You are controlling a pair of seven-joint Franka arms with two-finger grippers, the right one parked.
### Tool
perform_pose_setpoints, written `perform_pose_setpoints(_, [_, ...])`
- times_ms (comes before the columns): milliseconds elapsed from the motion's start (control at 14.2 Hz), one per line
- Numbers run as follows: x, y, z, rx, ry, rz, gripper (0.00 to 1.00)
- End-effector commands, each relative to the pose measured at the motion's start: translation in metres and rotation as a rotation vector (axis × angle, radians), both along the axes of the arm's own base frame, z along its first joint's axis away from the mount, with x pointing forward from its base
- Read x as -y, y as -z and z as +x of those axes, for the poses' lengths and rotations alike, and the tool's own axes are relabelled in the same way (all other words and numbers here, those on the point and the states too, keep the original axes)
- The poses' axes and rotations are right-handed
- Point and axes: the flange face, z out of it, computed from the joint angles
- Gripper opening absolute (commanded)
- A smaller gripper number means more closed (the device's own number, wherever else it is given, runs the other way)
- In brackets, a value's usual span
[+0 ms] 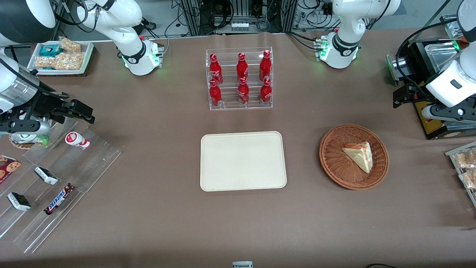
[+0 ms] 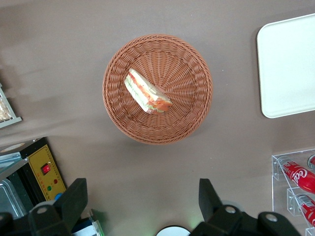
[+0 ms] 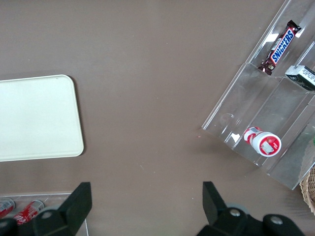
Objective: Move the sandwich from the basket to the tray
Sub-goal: 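Move the left gripper over the wicker basket toward the sandwich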
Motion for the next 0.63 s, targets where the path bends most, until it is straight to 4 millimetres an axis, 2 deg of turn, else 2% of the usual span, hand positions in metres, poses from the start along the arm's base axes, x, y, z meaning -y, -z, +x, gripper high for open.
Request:
perform_pose_setpoints(0, [0.000,-0.001,-0.001,-0.012,0.013,-0.007,1.00])
perform_pose_setpoints(351, [-0.002,0.002,-0.002,-0.032,0.013,0.006,1.00])
perform_pose_setpoints(561, [-0.009,0.026,-0.001,-0.065,-0.016,0.024,1.00])
